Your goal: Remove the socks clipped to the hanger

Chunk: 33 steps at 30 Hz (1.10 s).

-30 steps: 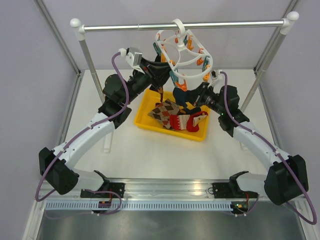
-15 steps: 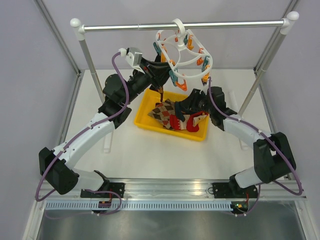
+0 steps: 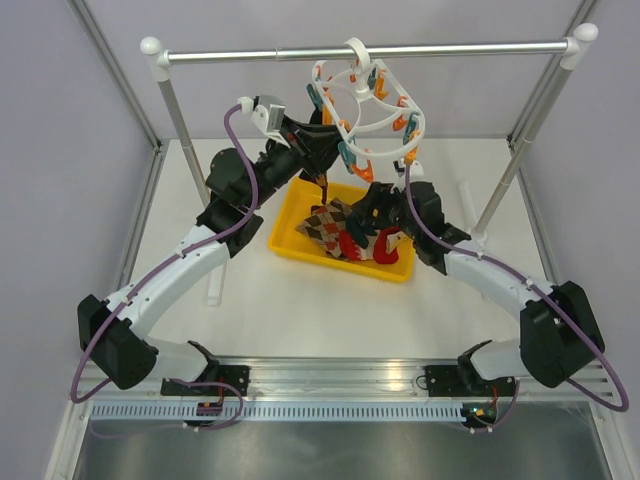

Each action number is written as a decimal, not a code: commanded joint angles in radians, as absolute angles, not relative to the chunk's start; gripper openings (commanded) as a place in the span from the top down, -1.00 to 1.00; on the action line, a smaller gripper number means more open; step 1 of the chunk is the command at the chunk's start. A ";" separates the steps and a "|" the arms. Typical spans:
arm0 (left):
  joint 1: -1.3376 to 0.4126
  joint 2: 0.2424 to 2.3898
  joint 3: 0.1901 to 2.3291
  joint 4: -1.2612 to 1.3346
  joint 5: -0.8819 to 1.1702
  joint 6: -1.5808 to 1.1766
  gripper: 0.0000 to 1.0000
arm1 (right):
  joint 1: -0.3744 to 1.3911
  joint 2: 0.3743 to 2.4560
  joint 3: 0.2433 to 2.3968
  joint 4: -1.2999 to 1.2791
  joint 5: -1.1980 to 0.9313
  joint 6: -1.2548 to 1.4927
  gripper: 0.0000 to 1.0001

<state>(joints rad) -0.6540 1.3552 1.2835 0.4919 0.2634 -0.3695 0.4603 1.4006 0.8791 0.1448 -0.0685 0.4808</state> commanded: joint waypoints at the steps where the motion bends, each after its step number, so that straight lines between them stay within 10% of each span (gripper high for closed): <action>1: -0.661 1.356 1.296 0.488 0.252 -0.365 0.94 | 0.579 1.344 0.853 0.297 0.043 0.387 -0.49; 27: -0.710 1.336 1.333 0.371 0.195 -0.310 0.95 | 0.770 1.835 1.209 0.534 0.538 0.189 -0.70; 32: -0.712 1.328 1.336 0.341 0.122 -0.318 0.95 | 0.772 1.864 1.241 0.532 0.534 0.202 -0.30; 33: -0.713 1.327 1.342 0.334 0.103 -0.324 0.95 | 0.770 1.861 1.244 0.531 0.529 0.210 0.17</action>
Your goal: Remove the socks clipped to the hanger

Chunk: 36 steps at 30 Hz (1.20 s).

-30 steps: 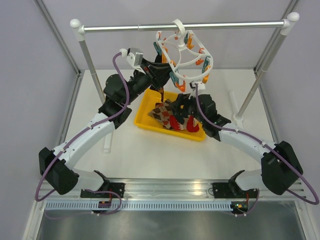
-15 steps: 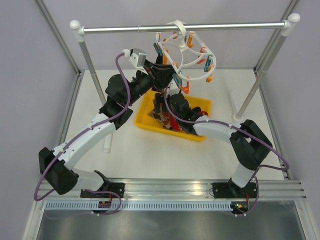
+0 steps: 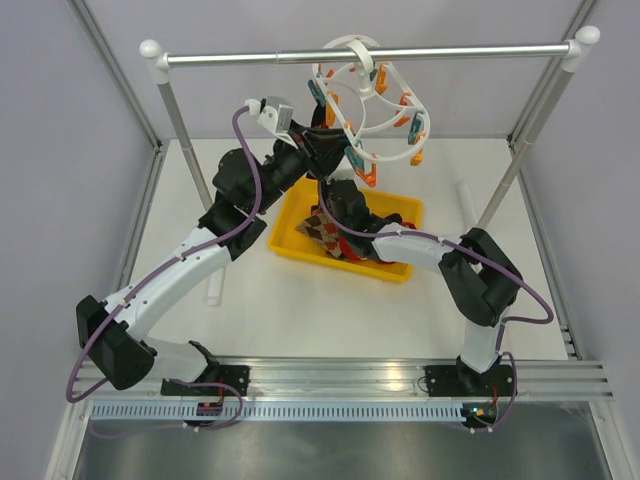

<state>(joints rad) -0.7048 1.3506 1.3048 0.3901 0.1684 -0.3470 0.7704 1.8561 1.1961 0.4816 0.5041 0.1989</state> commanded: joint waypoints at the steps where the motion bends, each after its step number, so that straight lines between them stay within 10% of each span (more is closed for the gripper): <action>1: -0.713 1.328 1.345 0.325 0.069 -0.325 0.95 | 0.770 1.858 1.244 0.532 0.514 0.215 0.47; 5: -0.715 1.335 1.348 0.313 0.023 -0.336 0.95 | 0.772 1.835 1.244 0.517 0.450 0.242 0.98; 21: -0.741 1.393 1.426 0.170 -0.081 -0.313 0.09 | 0.788 1.649 1.172 0.491 0.043 0.351 0.97; 36: -0.741 1.355 1.476 -0.027 -0.158 -0.268 -0.06 | 0.813 1.549 1.124 0.451 -0.049 0.357 0.95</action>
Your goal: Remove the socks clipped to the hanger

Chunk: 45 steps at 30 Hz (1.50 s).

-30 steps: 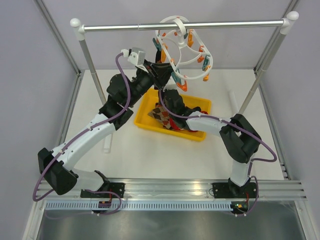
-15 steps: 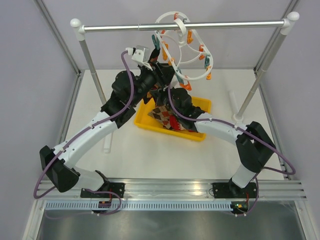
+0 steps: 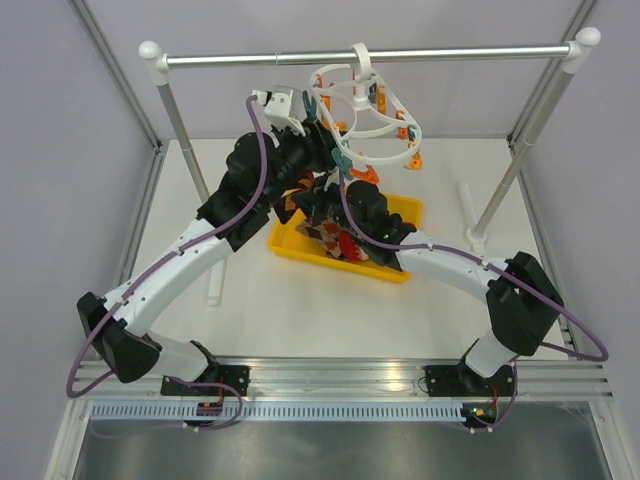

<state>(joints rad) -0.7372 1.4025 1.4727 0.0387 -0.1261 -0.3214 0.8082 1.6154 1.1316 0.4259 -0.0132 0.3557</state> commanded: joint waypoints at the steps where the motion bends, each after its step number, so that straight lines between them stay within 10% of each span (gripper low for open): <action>1: -0.742 1.329 1.468 -0.034 -0.170 -0.262 -0.08 | 0.813 1.543 1.123 0.445 -0.054 0.356 0.95; 25: -0.742 1.045 1.233 -0.144 -0.498 -0.314 -0.08 | 0.813 1.413 1.054 0.361 -0.104 0.322 0.93; 45: -0.591 1.262 1.385 -0.012 -0.112 -0.330 -0.26 | 0.811 1.344 0.992 0.330 -0.091 0.308 0.92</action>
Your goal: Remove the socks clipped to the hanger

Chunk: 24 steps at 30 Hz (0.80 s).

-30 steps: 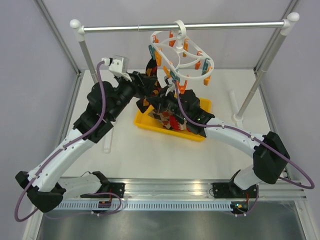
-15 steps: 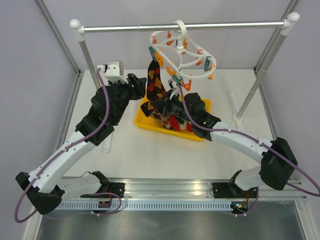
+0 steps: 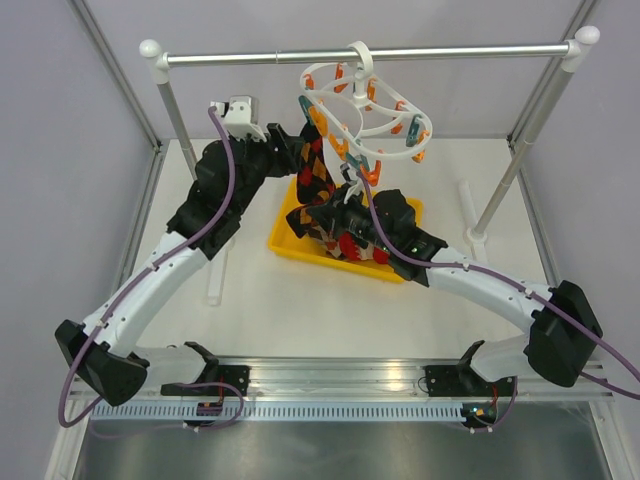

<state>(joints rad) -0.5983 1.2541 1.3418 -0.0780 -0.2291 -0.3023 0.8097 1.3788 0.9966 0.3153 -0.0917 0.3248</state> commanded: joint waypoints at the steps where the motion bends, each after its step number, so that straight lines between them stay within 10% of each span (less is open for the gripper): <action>1: -0.588 1.267 1.388 -0.009 -0.100 -0.330 -0.27 | 0.813 1.342 0.992 0.328 -0.089 0.308 0.91; 24: -0.540 1.402 1.485 0.086 -0.032 -0.339 -0.25 | 0.813 1.328 0.988 0.308 -0.089 0.314 0.89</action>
<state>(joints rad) -0.5446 1.3945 1.4361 0.0116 -0.0475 -0.3176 0.8097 1.3602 0.9909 0.2977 -0.0898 0.3248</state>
